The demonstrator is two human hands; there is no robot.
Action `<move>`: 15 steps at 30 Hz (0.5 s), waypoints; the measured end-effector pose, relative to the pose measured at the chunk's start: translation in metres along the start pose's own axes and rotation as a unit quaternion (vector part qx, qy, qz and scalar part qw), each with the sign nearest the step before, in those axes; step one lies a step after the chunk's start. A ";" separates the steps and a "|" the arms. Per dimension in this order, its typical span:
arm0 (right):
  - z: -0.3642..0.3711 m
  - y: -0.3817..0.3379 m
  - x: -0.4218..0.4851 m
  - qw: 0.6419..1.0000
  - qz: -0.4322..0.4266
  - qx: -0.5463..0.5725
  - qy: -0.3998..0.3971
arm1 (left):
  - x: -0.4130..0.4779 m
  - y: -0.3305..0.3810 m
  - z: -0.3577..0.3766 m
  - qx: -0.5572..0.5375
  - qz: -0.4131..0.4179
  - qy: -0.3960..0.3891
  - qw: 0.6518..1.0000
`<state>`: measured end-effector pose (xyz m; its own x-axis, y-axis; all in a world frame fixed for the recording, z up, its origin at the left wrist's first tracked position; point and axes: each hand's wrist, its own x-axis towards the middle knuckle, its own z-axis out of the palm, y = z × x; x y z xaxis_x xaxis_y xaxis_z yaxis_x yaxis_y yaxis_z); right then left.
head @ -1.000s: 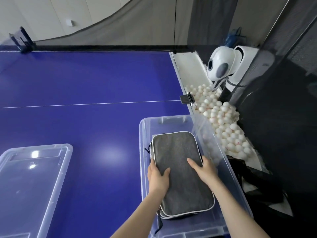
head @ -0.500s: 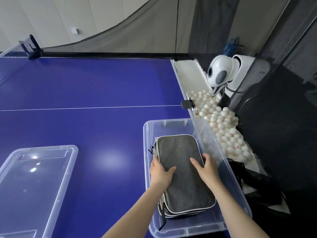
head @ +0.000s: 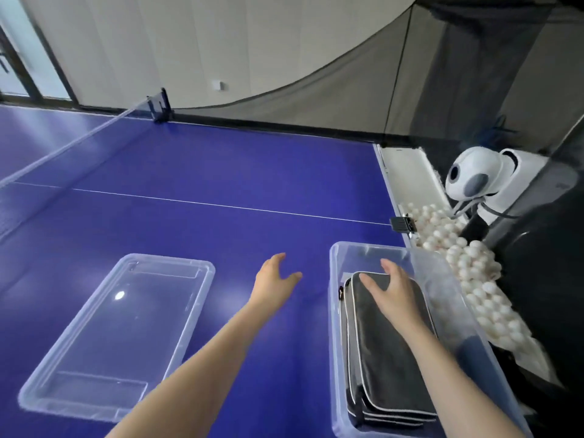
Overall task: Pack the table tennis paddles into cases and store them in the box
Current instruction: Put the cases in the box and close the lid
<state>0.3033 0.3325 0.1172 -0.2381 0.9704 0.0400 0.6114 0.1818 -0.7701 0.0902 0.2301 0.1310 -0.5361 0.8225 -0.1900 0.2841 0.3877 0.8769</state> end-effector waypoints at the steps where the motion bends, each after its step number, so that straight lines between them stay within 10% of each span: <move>1: 0.010 -0.014 -0.001 1.000 -0.010 0.003 -0.005 | 0.004 -0.012 -0.023 0.002 -0.012 0.023 1.000; 15: 0.252 -0.152 -0.051 0.983 -0.078 -0.095 -0.137 | 0.011 -0.225 -0.295 0.120 -0.175 0.144 0.967</move>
<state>0.0326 0.2152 0.0715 -0.5189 0.8537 -0.0442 0.6750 0.3774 -0.6340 -0.2141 0.0296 0.0616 -0.8214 0.4874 -0.2963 0.2025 0.7348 0.6474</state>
